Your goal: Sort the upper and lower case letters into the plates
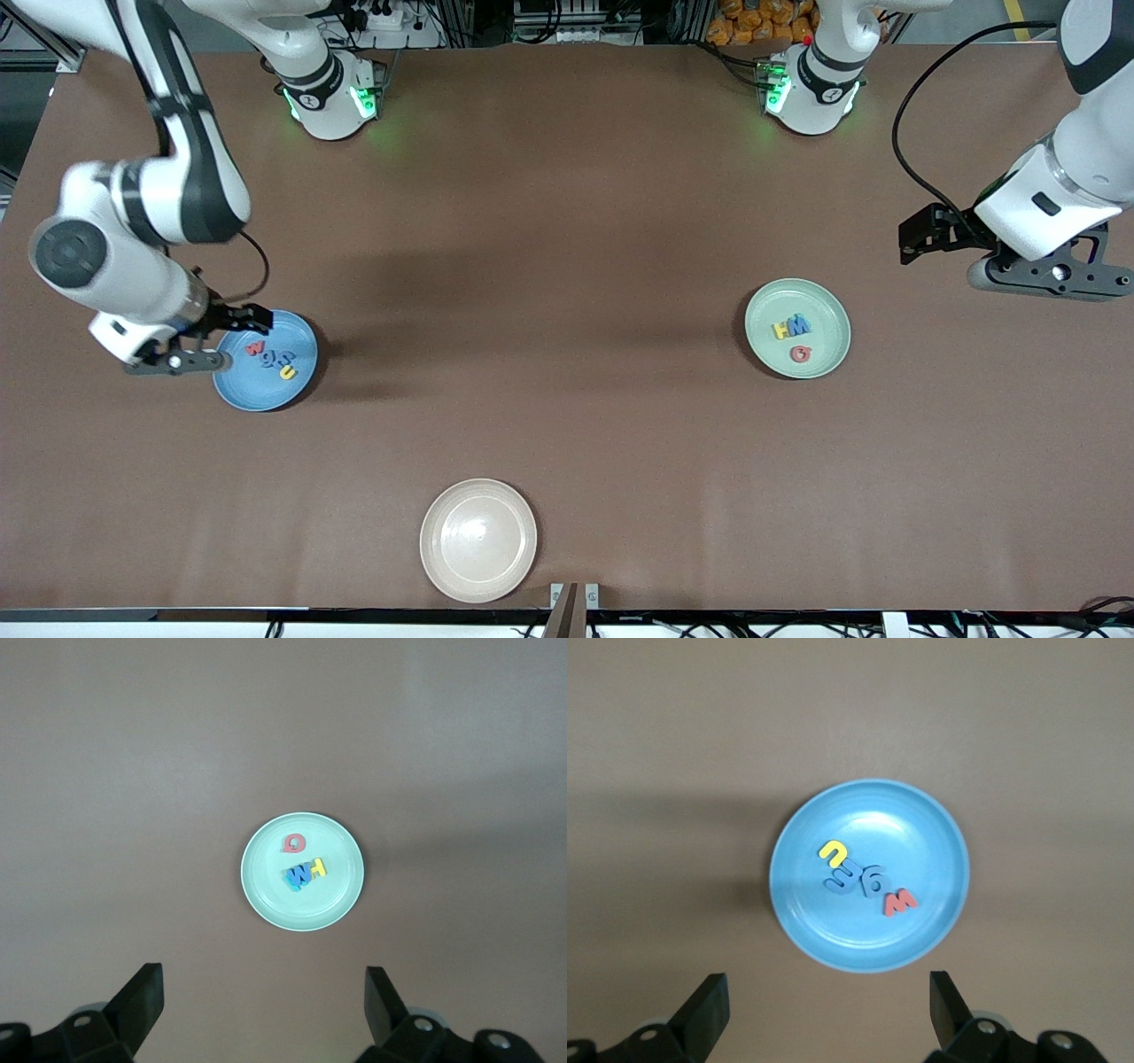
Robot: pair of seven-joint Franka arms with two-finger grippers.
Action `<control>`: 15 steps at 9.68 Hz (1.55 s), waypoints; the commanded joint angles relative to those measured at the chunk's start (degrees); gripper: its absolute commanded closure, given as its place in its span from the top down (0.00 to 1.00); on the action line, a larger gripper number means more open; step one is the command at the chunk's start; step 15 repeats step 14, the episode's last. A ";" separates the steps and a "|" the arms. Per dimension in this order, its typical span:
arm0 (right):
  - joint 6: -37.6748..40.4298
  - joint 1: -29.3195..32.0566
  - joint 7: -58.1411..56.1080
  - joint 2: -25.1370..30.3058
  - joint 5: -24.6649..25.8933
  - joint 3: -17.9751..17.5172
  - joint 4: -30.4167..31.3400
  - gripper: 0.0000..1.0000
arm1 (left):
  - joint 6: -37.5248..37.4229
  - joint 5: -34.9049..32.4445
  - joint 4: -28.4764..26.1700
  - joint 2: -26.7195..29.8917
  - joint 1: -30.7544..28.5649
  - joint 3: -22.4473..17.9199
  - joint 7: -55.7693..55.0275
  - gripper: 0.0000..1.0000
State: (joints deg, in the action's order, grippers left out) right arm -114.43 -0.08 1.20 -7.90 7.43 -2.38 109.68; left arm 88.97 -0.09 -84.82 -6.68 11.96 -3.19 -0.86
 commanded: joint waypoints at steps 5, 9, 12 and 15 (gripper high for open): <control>24.51 1.58 -0.32 4.91 -6.20 -1.75 -23.45 1.00 | 6.21 -0.26 -15.28 11.08 -1.51 0.11 -3.45 1.00; 24.61 1.49 -0.24 5.35 -6.46 -1.75 -23.90 1.00 | 6.21 -0.26 -12.84 9.68 -1.85 0.55 -2.58 1.00; 24.96 1.31 -0.24 5.35 -6.46 -1.66 -24.61 1.00 | 6.12 -0.35 -11.08 8.80 -2.73 0.03 -2.31 1.00; 24.96 1.31 -0.24 5.27 -6.37 -1.57 -24.69 1.00 | 6.12 -0.35 -9.93 8.00 -2.82 0.02 -2.31 1.00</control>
